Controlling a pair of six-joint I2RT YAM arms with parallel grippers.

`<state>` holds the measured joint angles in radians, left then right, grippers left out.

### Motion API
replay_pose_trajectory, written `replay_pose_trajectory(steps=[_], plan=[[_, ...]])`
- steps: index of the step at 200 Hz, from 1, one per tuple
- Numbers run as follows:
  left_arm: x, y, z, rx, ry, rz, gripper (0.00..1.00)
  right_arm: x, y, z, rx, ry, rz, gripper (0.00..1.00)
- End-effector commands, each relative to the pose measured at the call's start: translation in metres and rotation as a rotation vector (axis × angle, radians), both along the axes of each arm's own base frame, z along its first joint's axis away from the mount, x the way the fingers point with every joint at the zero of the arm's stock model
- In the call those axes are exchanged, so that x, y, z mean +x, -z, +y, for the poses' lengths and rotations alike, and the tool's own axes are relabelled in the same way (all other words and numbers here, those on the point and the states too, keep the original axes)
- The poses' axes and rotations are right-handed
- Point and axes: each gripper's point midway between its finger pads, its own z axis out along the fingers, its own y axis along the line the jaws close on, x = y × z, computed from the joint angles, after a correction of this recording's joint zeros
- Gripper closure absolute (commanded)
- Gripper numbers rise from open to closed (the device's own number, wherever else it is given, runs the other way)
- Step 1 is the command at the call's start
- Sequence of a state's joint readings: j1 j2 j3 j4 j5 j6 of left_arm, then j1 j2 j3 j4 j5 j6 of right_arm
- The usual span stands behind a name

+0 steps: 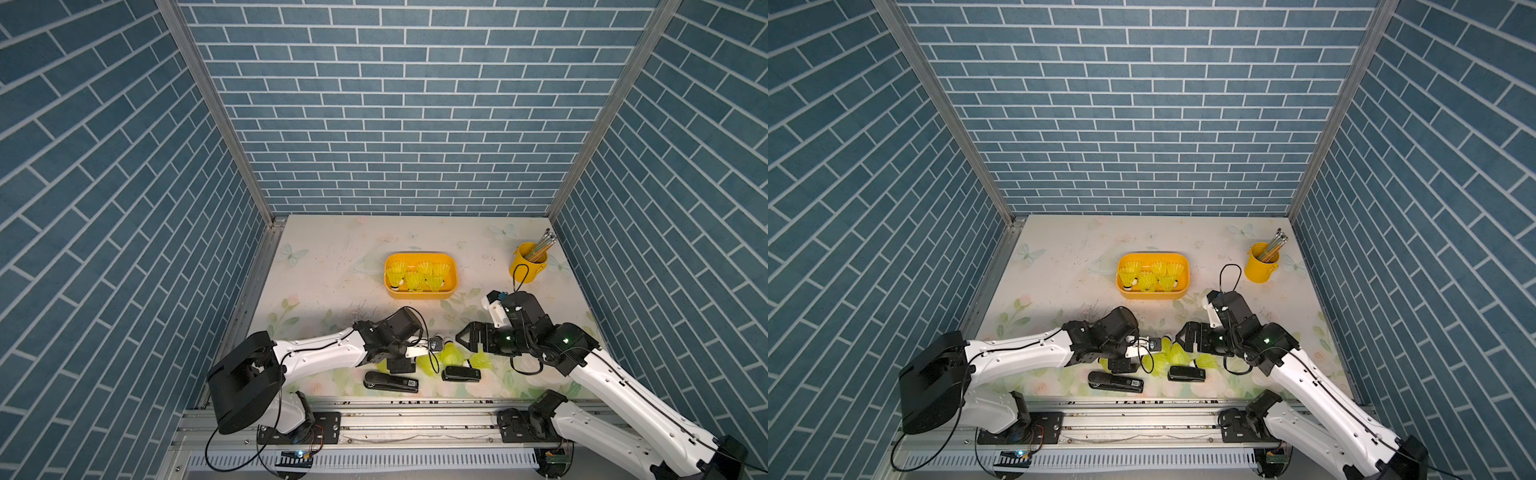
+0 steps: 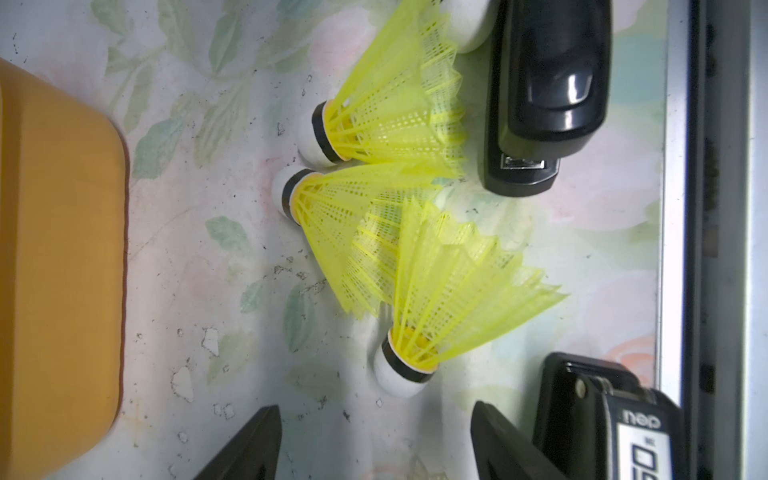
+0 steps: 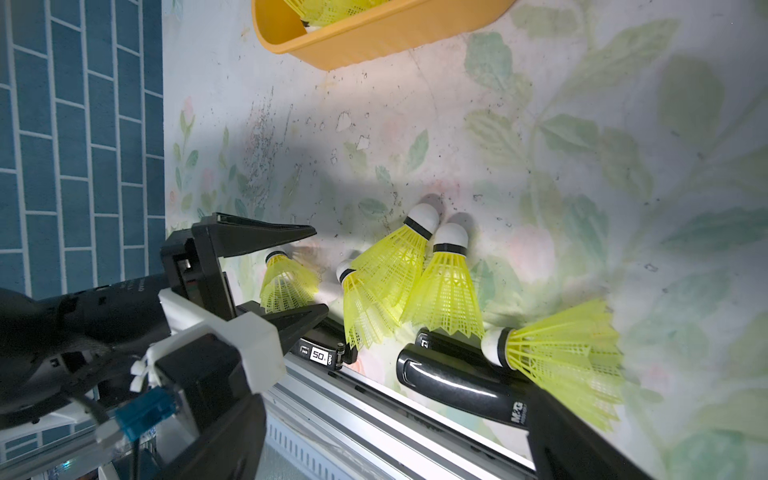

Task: Put the shuttlecocks into the storage box
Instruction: Pick up the shuttlecock at the center of the board.

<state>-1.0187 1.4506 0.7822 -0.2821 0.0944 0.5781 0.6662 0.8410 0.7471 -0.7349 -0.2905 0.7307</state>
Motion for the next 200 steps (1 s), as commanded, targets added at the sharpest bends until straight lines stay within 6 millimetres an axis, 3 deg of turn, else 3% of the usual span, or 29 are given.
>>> replay_pose_trajectory(steps=[1, 123, 142, 173, 200], plan=[[-0.005, 0.007, -0.001, 0.039, 0.032, 0.010, 0.28, -0.004, 0.012, -0.004, -0.015, 0.026, 0.041, 0.00], [-0.009, 0.033, -0.014, 0.079, 0.076, 0.006, 0.35, -0.006, 0.020, -0.004, 0.017, 0.055, 0.073, 0.01], [-0.007, 0.033, -0.016, 0.077, 0.080, 0.000, 0.39, -0.006, 0.021, -0.003, 0.026, 0.054, 0.077, 0.01], [-0.010, 0.034, -0.017, 0.081, 0.091, 0.008, 0.54, -0.009, 0.023, -0.003, 0.039, 0.059, 0.093, 0.02], [-0.012, 0.037, -0.017, 0.084, 0.097, 0.012, 0.54, -0.011, 0.023, -0.002, 0.057, 0.061, 0.106, 0.02]])
